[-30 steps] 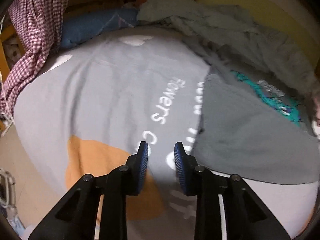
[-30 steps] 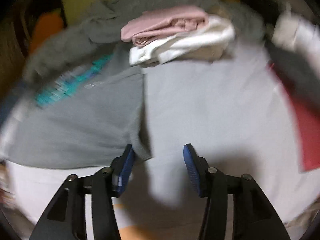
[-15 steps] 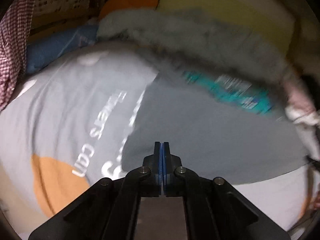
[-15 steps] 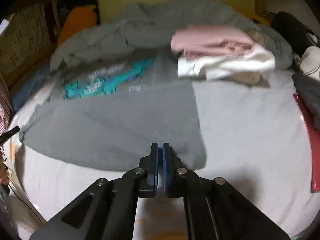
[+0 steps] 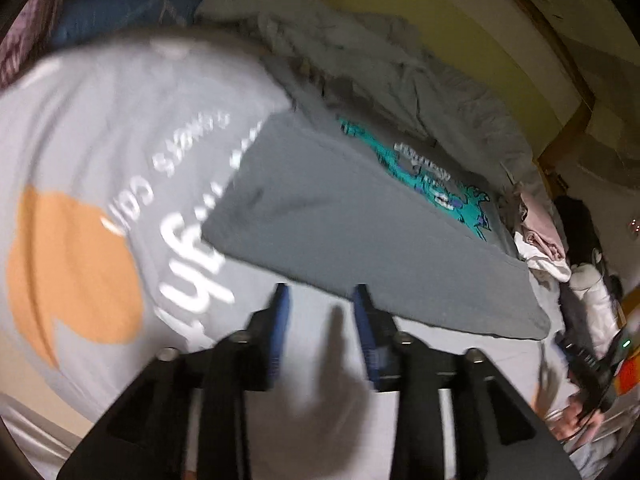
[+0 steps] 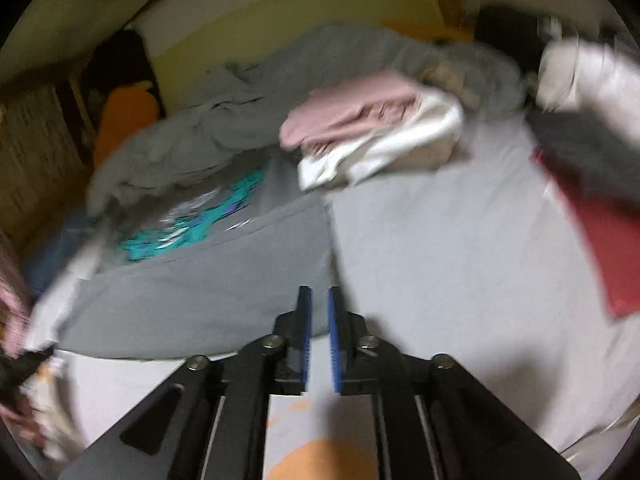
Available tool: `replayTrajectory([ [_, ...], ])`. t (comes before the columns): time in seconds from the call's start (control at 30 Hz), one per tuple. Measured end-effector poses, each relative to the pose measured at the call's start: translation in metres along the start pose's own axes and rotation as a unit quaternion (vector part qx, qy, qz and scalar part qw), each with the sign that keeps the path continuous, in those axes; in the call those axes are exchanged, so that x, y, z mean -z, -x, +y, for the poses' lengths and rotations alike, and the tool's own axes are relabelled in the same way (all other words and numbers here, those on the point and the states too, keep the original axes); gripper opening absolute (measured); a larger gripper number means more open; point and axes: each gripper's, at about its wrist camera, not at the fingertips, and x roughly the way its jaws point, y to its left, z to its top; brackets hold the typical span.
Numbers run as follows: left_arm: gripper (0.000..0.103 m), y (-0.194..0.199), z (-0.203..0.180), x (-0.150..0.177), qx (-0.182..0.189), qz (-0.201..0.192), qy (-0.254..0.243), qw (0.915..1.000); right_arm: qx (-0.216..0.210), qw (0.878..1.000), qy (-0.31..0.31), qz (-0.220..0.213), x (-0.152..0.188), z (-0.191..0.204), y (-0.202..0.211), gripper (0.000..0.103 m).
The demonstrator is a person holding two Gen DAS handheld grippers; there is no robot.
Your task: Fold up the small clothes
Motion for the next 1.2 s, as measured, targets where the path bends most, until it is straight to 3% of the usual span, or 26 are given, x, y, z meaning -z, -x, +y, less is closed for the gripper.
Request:
replayTrajectory([
  [0.03,0.039,-0.007,0.003,-0.001,0.01,0.013,0.019,0.9997,-0.011,0.999,-0.019,0.023,0.004,-0.003,-0.007,0.032],
  [0.1,0.033,-0.01,0.008,-0.005,0.015,0.015,0.038,0.9991,-0.017,0.998,-0.041,0.049,0.01,-0.006,-0.017,0.039],
  [0.23,0.033,-0.017,0.016,-0.017,0.024,0.016,0.069,0.9972,-0.03,0.996,-0.071,0.048,0.007,-0.015,-0.026,0.048],
  [0.4,0.033,-0.024,0.017,-0.024,0.021,-0.003,0.082,0.9964,-0.121,0.978,-0.155,0.066,0.0,-0.039,-0.054,0.049],
  [0.47,0.027,-0.024,0.014,-0.026,0.004,-0.01,0.073,0.9973,-0.133,0.97,-0.193,0.064,0.0,-0.051,-0.061,0.034],
  [0.5,0.012,-0.025,0.012,-0.027,-0.01,-0.014,0.066,0.9977,-0.127,0.969,-0.201,0.067,-0.001,-0.054,-0.065,0.014],
  [0.53,0.002,-0.025,0.009,-0.028,-0.029,-0.021,0.058,0.9977,-0.127,0.967,-0.21,0.073,0.001,-0.057,-0.071,0.005],
  [0.63,0.002,-0.014,0.011,-0.026,-0.017,-0.034,0.074,0.9965,-0.132,0.967,-0.206,0.067,0.0,-0.054,-0.066,0.002],
  [0.83,0.002,0.052,0.009,-0.015,0.044,-0.08,0.085,0.9922,-0.163,0.969,-0.185,-0.001,0.005,-0.041,-0.002,0.002],
  [0.93,0.002,0.095,-0.003,0.004,0.037,-0.103,0.037,0.9933,-0.172,0.967,-0.187,-0.013,0.019,-0.036,0.039,0.002],
  [1.0,0.002,0.121,-0.012,0.019,0.021,-0.122,0.001,0.9923,-0.197,0.954,-0.226,-0.005,0.04,-0.044,0.068,0.002],
  [1.13,0.002,0.152,-0.006,0.037,0.038,-0.127,0.029,0.9907,-0.173,0.959,-0.223,-0.011,0.068,-0.047,0.11,0.002],
  [1.2,0.002,0.157,-0.004,0.038,0.038,-0.134,0.036,0.9896,-0.185,0.954,-0.237,-0.006,0.074,-0.051,0.118,0.002],
])
